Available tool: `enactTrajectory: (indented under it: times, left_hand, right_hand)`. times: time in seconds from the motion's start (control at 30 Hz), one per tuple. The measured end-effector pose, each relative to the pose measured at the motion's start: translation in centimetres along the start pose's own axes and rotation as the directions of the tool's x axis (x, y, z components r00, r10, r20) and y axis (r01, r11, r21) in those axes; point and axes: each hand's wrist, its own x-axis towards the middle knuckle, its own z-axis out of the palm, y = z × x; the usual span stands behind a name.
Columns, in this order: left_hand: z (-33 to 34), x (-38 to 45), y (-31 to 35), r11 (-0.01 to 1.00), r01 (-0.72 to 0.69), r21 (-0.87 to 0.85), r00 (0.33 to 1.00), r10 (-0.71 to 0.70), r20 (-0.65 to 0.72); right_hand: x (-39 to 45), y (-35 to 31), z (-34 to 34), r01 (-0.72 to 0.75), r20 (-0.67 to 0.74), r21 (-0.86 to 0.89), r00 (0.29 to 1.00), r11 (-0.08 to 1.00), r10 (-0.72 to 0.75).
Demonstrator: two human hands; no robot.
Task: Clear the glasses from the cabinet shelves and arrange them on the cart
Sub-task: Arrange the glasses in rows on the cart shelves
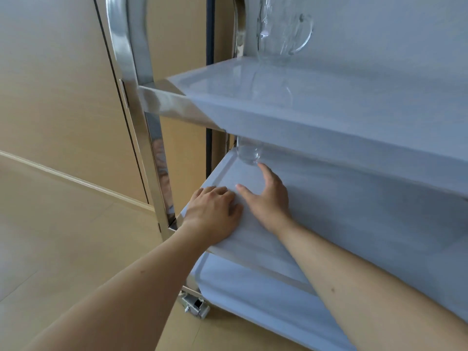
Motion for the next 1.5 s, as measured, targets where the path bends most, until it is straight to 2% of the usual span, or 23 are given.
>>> enactTrajectory:
  times: [0.17,0.37,0.57,0.77,0.9,1.03,1.17,1.27,1.37,1.5]
  left_hand:
    - [-2.4,-3.5,1.2,0.999,0.047,-0.01,0.999,-0.047,0.021]
    - [-8.7,-8.2,4.0,0.992,0.127,-0.009,0.979,-0.124,0.163]
    - [-18.9,-14.2,8.5,0.983,0.183,-0.013,0.933,-0.17,0.317]
    - [-31.1,-16.9,13.4,0.977,0.208,-0.047,0.921,-0.18,0.345]
    - [-38.9,-16.3,15.8,0.985,0.165,-0.041,0.929,-0.142,0.341]
    - [-45.0,-14.8,18.8,0.987,0.122,-0.101,0.953,-0.088,0.29]
    - [-48.5,-11.8,22.9,0.987,-0.032,-0.156,0.959,0.074,0.272]
    - [-50.3,-9.4,27.3,0.966,-0.178,-0.185,0.944,0.221,0.244]
    - [-51.4,-7.8,32.9,0.91,-0.346,-0.229,0.896,0.393,0.207]
    - [-51.7,-8.5,41.3,0.776,-0.57,-0.269,0.762,0.622,0.18]
  right_hand:
    - [-5.4,-1.0,-3.0,-0.002,0.157,-0.157,0.987,0.988,0.027]
    - [-10.4,-4.3,-8.7,0.069,0.338,-0.407,0.938,0.911,0.081]
    - [-14.9,-11.4,-17.0,0.079,0.492,-0.448,0.854,0.891,0.172]
    - [-17.6,-20.4,-26.1,0.065,0.557,-0.452,0.8,0.89,0.225]
    - [-16.8,-26.1,-31.9,0.025,0.507,-0.435,0.832,0.9,0.223]
    - [-15.1,-30.3,-38.6,-0.051,0.385,-0.443,0.891,0.895,0.241]
    - [-14.0,-32.5,-45.8,-0.164,0.195,-0.464,0.94,0.871,0.28]
    - [-15.2,-33.3,-51.0,-0.274,0.045,-0.488,0.94,0.829,0.337]
    - [-17.7,-33.4,-55.5,-0.405,-0.107,-0.459,0.909,0.791,0.404]
    - [-23.0,-32.8,-60.8,-0.569,-0.306,-0.404,0.822,0.716,0.481]
